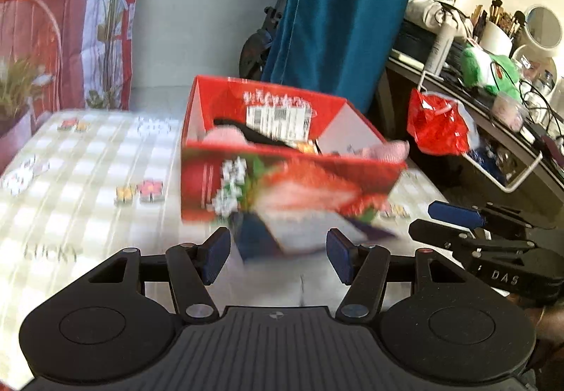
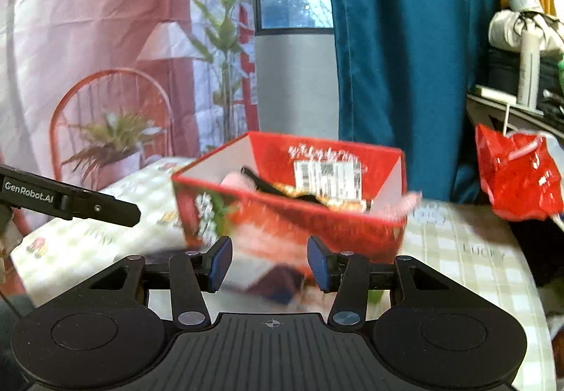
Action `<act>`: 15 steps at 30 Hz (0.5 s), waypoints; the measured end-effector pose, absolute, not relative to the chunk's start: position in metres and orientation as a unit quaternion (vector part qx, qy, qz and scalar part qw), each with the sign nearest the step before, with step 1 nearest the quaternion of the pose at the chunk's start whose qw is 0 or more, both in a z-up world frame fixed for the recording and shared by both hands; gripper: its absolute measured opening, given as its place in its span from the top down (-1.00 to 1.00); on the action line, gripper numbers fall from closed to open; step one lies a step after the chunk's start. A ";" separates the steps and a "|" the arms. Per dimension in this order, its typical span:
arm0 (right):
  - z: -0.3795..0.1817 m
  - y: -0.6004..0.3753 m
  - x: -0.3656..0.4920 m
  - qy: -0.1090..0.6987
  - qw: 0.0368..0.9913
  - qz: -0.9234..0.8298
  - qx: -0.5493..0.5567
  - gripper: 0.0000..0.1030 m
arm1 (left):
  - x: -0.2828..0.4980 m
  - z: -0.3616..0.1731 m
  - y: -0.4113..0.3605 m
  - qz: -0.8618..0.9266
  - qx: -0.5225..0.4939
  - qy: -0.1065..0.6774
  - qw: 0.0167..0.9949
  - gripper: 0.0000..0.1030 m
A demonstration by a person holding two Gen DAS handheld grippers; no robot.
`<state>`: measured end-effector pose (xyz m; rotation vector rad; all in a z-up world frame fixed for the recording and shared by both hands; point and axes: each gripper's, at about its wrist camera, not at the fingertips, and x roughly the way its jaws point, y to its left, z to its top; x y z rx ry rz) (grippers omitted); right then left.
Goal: Organize soft objects
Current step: 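Move both grippers back down to the green knit pouch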
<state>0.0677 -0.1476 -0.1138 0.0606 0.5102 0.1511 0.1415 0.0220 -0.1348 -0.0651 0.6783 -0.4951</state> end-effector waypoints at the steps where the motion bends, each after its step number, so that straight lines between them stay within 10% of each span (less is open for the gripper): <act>1: -0.115 -0.148 0.061 0.256 0.963 0.078 0.033 0.14 | 0.136 -0.138 0.022 -0.241 -0.033 0.331 0.912 -0.22; 15: -0.172 -0.169 0.011 0.385 0.919 0.076 0.048 0.14 | 0.113 -0.171 0.016 -0.250 -0.016 0.364 0.897 -0.22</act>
